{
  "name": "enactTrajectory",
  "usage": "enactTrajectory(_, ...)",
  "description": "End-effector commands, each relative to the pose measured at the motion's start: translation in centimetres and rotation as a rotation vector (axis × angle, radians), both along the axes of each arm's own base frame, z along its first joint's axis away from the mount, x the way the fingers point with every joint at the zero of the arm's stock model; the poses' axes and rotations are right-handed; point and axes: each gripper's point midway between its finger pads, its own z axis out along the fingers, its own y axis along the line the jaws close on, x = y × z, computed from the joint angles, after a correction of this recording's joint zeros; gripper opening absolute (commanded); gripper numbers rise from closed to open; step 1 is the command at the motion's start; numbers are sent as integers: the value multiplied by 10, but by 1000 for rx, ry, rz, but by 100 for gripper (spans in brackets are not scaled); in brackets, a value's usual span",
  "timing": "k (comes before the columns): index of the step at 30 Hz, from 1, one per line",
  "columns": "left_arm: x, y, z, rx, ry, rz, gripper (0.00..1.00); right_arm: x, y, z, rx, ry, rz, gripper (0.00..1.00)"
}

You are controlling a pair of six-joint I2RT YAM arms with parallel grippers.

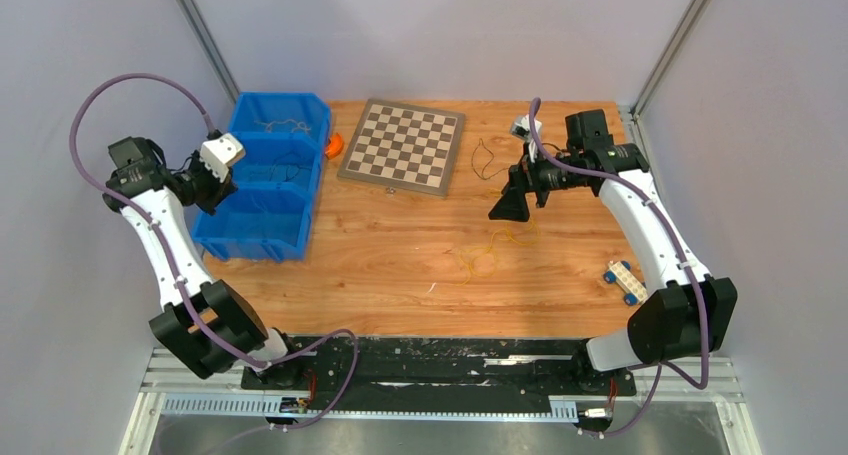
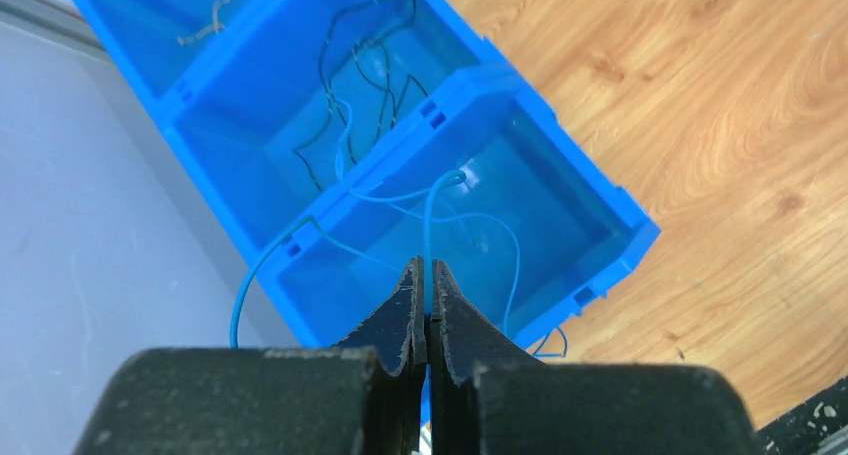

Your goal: Untangle the cables

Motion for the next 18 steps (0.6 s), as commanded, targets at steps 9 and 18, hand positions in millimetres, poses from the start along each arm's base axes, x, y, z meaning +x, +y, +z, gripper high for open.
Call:
enactTrajectory(9,-16,25,-95,24,287,-30,0,1,-6,5,-6,-64,-12,96)
enactTrajectory(18,-14,43,-138,53,393,16,0,0,-5,-3,5,-28,-6,96)
